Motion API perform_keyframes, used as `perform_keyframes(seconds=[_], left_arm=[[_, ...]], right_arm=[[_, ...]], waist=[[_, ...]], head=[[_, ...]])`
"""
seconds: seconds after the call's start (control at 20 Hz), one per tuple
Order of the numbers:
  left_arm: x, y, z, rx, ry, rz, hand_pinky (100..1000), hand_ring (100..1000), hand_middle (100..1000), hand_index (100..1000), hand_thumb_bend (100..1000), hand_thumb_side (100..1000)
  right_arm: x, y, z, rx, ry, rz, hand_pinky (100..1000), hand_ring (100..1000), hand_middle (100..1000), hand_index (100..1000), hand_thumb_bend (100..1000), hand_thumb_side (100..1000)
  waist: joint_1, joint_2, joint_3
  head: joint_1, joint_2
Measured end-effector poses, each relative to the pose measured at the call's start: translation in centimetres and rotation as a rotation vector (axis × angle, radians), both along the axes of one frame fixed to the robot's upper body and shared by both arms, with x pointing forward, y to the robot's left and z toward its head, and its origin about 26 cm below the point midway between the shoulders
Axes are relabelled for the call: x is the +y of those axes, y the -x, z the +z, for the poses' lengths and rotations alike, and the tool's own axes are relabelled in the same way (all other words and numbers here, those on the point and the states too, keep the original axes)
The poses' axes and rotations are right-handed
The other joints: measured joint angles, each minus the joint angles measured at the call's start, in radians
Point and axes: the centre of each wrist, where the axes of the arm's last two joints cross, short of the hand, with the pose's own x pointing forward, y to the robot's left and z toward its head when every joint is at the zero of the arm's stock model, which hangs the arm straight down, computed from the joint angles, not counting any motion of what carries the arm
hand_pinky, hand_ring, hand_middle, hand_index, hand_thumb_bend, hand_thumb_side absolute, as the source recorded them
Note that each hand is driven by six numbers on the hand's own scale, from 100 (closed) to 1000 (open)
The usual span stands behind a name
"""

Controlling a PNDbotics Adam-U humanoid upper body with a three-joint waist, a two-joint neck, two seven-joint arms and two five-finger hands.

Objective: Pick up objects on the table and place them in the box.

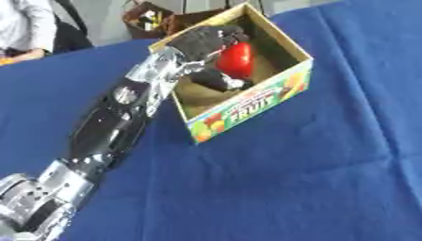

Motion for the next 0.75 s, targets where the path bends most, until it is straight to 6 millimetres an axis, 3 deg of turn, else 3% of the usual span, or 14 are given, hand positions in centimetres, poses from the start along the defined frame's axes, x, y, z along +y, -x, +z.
perform_keyframes(seconds=[0.2,0.5,0.6,0.65,0.75], left_arm=[[0.5,0.3,1.0,-0.029,0.033,-0.022,885,961,973,1000,651,1000],[0.8,1.3,2.9,-0.110,0.108,-0.060,808,902,914,1000,527,1000],[1.0,2.1,4.0,-0.166,0.163,-0.083,772,872,884,1000,479,983],[1.3,2.7,4.6,-0.198,0.193,-0.094,724,833,848,999,412,945],[1.9,4.2,5.9,-0.278,0.264,-0.113,702,815,830,992,390,935]], right_arm=[[-0.1,0.0,-0.2,0.011,-0.001,-0.005,704,746,506,712,201,649],[-0.2,0.0,-0.5,0.023,-0.002,-0.011,705,747,506,712,200,649],[-0.3,0.0,-0.7,0.032,-0.004,-0.016,705,747,506,712,199,648],[-0.4,0.0,-0.8,0.034,-0.006,-0.020,705,746,506,712,199,648],[-0.6,0.0,-1.0,0.040,-0.009,-0.029,705,746,506,712,196,647]], waist=[[0.000,-0.001,0.005],[-0.001,-0.006,0.018],[-0.001,-0.011,0.030],[-0.002,-0.014,0.035],[-0.007,-0.018,0.048]], head=[[-0.017,0.001],[-0.034,0.010],[-0.040,0.017],[-0.044,0.018],[-0.053,0.027]])
